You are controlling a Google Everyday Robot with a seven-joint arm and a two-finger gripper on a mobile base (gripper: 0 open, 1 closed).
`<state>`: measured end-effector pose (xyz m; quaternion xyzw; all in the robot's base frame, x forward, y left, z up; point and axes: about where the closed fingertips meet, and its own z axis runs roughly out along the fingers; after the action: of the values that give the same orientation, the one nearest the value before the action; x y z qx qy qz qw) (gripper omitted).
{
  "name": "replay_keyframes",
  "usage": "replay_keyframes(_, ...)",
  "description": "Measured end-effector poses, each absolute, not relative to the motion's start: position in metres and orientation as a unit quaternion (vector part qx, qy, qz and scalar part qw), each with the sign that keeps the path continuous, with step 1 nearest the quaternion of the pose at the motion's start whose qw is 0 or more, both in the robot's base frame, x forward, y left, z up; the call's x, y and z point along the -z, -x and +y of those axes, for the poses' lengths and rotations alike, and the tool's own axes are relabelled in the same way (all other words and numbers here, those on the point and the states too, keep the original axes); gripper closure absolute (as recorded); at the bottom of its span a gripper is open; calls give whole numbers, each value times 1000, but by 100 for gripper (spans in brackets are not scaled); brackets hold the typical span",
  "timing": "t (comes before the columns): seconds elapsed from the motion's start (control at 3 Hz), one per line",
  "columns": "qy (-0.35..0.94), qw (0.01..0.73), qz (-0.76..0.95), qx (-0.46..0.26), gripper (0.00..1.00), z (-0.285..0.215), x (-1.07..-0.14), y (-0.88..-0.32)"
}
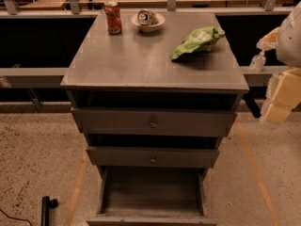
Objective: Place green rice chip bag into bottom drawer
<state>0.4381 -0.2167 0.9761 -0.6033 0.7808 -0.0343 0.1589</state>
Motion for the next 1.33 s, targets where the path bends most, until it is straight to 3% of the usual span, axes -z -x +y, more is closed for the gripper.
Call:
replay_keyframes(0.33,603,159,781,34,0,-217,-976,-438)
replay_keyframes(0.67,590,214,778,21,0,-215,-978,-463)
replay_keyframes(1.0,544,314,778,-5,0,-229,-982,-537)
replay_keyframes(1.33,511,381,770,17,0,-236,-979,-617)
